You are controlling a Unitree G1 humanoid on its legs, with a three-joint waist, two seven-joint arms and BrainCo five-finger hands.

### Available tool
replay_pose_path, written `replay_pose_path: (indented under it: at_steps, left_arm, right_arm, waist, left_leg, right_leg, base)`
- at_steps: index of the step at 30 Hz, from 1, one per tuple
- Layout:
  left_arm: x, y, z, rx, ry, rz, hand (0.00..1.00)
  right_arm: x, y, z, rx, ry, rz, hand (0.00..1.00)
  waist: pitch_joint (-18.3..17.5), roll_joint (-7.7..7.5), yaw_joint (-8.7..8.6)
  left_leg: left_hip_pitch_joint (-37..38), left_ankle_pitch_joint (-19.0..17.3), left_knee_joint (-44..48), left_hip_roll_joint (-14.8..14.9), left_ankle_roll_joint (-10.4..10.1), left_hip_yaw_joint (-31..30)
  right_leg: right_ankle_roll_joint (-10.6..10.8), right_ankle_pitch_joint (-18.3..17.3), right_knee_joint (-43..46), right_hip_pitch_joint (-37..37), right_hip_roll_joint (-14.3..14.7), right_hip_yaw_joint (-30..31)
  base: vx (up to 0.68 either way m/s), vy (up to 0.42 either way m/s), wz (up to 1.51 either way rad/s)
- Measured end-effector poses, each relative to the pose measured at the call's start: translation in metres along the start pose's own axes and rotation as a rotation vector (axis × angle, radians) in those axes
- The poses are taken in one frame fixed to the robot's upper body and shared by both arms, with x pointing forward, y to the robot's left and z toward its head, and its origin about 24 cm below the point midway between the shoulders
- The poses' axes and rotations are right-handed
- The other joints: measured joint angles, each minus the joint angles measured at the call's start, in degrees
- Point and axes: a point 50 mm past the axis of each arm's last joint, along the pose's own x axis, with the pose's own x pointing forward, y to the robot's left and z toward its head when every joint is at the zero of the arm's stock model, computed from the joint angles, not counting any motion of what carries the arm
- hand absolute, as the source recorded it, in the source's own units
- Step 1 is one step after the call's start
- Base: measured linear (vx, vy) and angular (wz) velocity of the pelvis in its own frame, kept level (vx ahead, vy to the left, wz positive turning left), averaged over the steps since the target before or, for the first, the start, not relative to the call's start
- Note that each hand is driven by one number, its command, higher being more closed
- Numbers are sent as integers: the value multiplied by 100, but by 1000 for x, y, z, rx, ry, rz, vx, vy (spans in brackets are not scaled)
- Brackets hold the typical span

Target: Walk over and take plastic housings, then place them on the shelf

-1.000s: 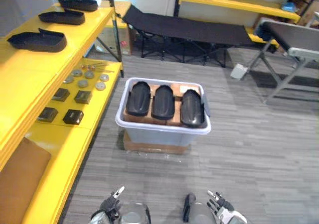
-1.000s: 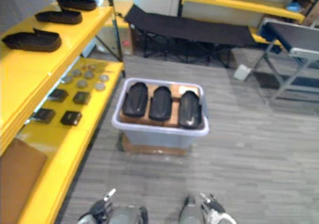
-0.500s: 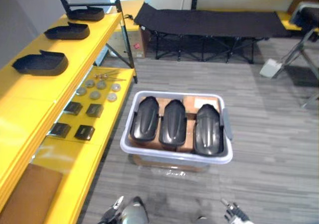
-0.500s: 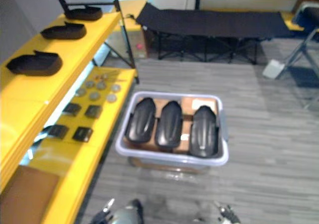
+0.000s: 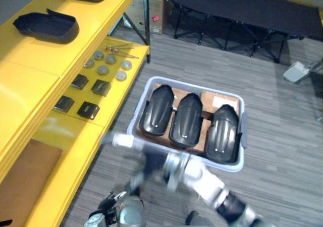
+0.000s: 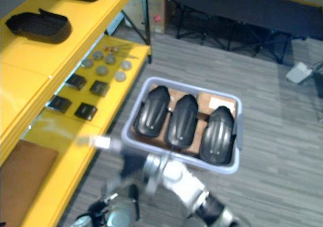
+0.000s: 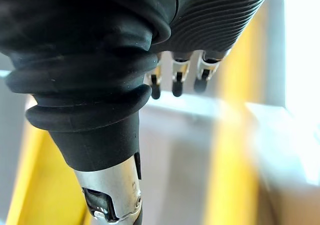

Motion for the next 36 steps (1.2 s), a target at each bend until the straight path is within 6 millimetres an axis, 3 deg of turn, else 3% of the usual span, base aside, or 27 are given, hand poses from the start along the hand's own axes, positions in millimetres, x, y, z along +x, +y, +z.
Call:
replay_pose_path:
  at_steps: [2,4,5,9,11,16,21,27,32,36]
  left_arm:
    - [-3,0,-11,-4,33,0,0]
    - [-4,1,-14,-4,46,-2,0]
    - [-4,1,-14,-7,53,-2,0]
    - [-2,-4,6,20,-18,-24,0]
    - [1,-7,32,39,-103,-30,0]
    - [5,-11,73,47,-219,-16,0]
    - [6,-28,103,40,-326,-58,0]
    - [6,-42,113,71,-349,-98,0]
    - [8,-53,117,81,-351,-124,0]
    - [7,-58,118,84,-358,-136,0]
  right_arm:
    - [0,-76,22,4,-49,-378,0]
    - [-14,-113,28,-1,-39,-571,0]
    - [-26,-130,22,-29,26,-663,0]
    - [-73,-165,-1,-100,229,-863,0]
    - [-103,-182,-18,-111,339,-1000,0]
    - [-157,-199,-54,-75,573,-1184,0]
    - [-167,-219,-56,-110,625,-1268,0]
    - [-183,-227,-61,-114,691,-1366,0]
    - [-190,-233,-62,-131,773,-1386,0]
    - [-199,-232,-67,-124,857,-1401,0]
  waist:
    - [2,6,-7]
    - [16,30,-43]
    - [37,62,-96]
    - [347,209,-200]
    - [812,209,-257]
    - [1027,36,-206]
    - [1057,71,-119]
    - [1115,170,-39]
    - [1233,393,-18]
    - [1251,434,-29]
  left_leg:
    - [141,-3,-19,8,4,87]
    - [151,-3,-16,13,4,104]
    - [124,-1,9,31,6,109]
    - [-513,-15,413,202,17,21]
    - [-909,107,432,268,-29,-195]
    - [-1543,334,398,332,11,-447]
    - [-1936,368,517,310,31,-707]
    - [-2086,490,366,165,41,-898]
    - [-2171,585,268,155,52,-911]
    - [-2226,680,173,89,74,-936]
  right_leg:
    - [-39,94,-66,92,3,46]
    - [-39,98,-71,81,4,141]
    - [-40,97,-71,54,15,156]
    - [-47,43,-59,-384,147,201]
    - [-65,-65,55,-774,265,276]
    - [-97,-73,416,-1477,380,281]
    - [-201,-142,682,-1790,404,293]
    - [-215,-334,862,-1966,324,309]
    - [-218,-338,988,-2146,302,315]
    - [-161,-442,1145,-2285,225,296]
  base:
    - [-71,33,-18]
    - [-78,22,-14]
    - [-94,14,-8]
    - [-168,-9,-6]
    - [-208,-34,-1]
    - [-78,-7,7]
    - [15,24,21]
    - [7,24,19]
    - [1,3,1]
    - [5,6,7]
